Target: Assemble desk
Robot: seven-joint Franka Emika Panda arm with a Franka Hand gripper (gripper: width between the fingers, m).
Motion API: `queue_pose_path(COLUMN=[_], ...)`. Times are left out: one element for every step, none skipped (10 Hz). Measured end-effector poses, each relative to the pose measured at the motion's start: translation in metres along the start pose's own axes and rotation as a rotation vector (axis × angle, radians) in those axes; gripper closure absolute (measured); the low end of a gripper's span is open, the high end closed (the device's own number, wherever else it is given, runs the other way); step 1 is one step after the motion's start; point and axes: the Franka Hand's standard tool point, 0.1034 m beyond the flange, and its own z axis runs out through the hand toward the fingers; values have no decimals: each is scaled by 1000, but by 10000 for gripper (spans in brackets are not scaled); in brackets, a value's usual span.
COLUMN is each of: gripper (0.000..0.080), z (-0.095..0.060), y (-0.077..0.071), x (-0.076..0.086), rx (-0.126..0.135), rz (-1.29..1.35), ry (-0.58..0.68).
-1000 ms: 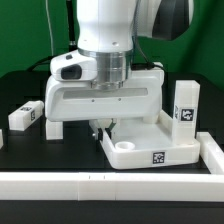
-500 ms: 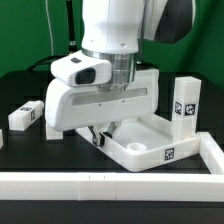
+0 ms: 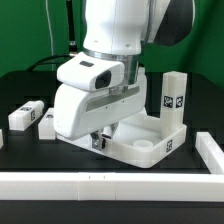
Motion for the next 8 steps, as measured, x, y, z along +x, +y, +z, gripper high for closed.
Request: queue_pose_path(gripper=[736, 736, 736, 736, 736, 737, 737, 737], z=[0, -1, -4, -7, -7, -8, -9, -11], y=[0, -2, -2, 0, 1, 3, 4, 9], x=[1, 11, 20, 31, 44, 53, 60, 72], rx=[-5, -13, -23, -30, -20, -30, -31, -29], rz=[-63, -115, -207, -294, -368, -455, -543, -630], ry=[-6, -7, -8, -13, -23, -26, -37, -42])
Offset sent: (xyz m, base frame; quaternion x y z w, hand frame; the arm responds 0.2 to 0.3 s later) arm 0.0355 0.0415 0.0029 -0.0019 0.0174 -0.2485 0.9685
